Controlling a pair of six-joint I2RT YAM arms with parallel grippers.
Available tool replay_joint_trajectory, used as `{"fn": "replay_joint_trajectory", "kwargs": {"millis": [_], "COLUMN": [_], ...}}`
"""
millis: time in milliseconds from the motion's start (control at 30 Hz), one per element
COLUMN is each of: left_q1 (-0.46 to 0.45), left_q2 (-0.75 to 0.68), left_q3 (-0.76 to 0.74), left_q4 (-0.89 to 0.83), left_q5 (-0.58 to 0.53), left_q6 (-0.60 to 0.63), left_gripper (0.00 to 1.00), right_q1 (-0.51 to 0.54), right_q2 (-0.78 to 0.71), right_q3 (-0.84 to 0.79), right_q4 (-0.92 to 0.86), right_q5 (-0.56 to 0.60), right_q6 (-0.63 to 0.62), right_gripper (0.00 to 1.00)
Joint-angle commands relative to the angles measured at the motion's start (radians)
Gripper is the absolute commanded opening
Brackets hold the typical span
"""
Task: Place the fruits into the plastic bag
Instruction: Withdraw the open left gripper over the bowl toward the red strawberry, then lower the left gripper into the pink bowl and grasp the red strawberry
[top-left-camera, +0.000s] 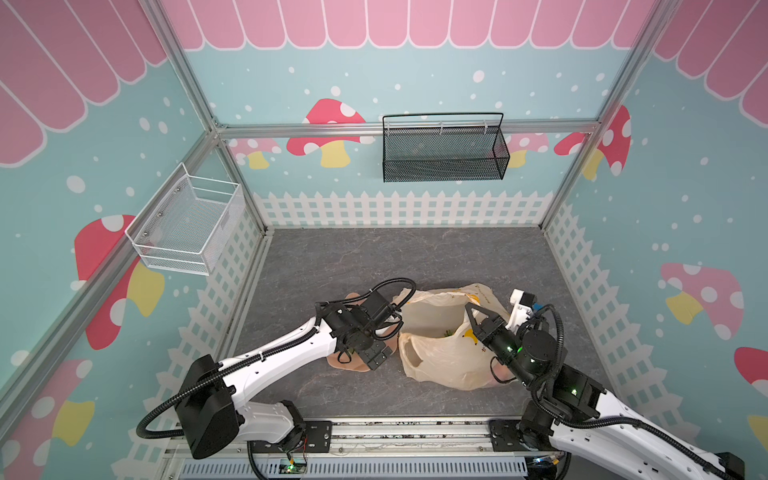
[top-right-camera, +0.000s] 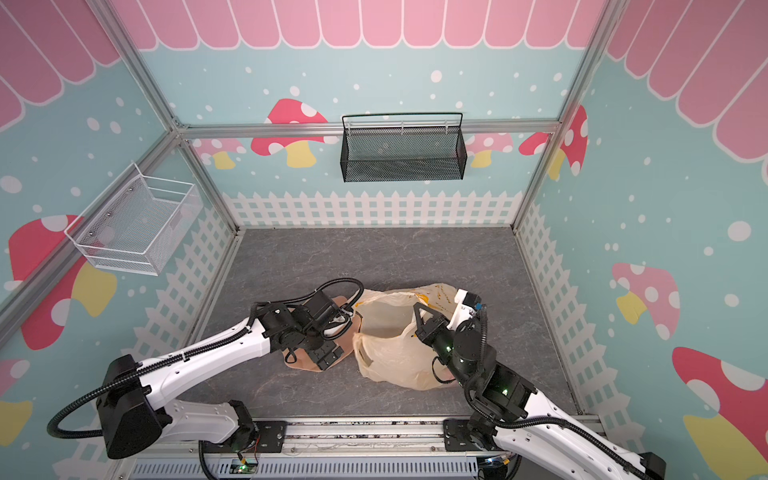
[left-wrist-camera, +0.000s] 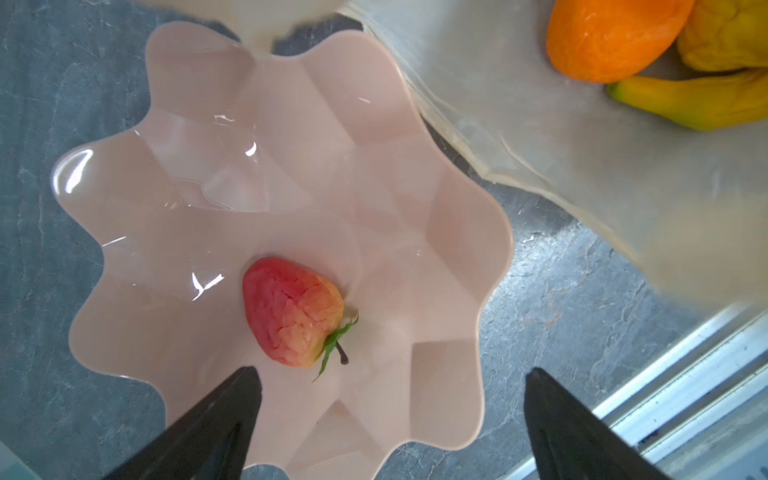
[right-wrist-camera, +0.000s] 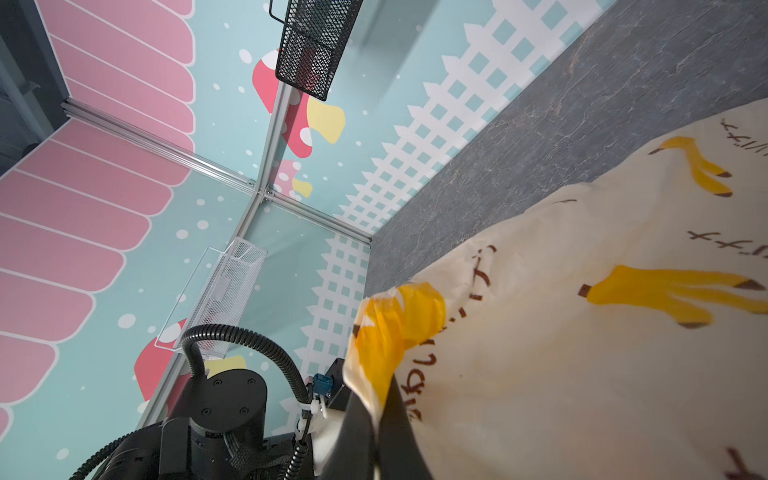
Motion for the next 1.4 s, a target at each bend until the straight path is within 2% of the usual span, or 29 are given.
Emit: {"fn": "replay_joint_trajectory", "kwargs": {"millis": [0, 100, 167, 333, 500, 633, 867, 1367], "left_q1": [0.017, 0.059, 0.103, 0.212, 0.299, 0.323, 0.355, 0.371], "left_q2": [-0.002, 0.013, 0.025, 0.078, 0.111, 0.147, 0.222, 0.360], "left_q3": [0.001, 0.019, 0.038, 0.092, 0.111, 0.110, 0.087, 0.107], "left_q4": [0.006, -0.016, -0.043, -0.126, -0.133, -0.132, -0.110, -0.043], "left_q5": [-0.046, -0.091, -0.080, 0.031, 0.203, 0.228, 0.217, 0.152], "left_q6": [-0.001, -0.061, -0.107, -0.259, -0.399, -0.459, -0.498, -0.479], "left_gripper": [1.00, 1.00, 1.00, 1.00, 0.99, 0.98, 0.93, 0.86], "right_q1": [0.003, 0.002, 0.003, 0.003, 0.002, 0.002, 0.003, 0.002], "right_q2": [-0.011, -0.010, -0.008, -0.014, -0.016, -0.011, -0.017, -0.024], "right_q3": [-0.013, -0.014, -0.014, -0.015, -0.018, -0.016, -0.018, -0.024], "right_q4": [0.003, 0.004, 0.003, 0.003, 0.002, 0.003, 0.003, 0.001], "right_q5": [0.019, 0.020, 0.018, 0.025, 0.025, 0.025, 0.028, 0.026], "right_q6": [0.002, 0.002, 0.001, 0.002, 0.006, 0.005, 0.005, 0.007], "right_gripper": [0.00, 0.00, 0.00, 0.00, 0.00, 0.00, 0.00, 0.00]}}
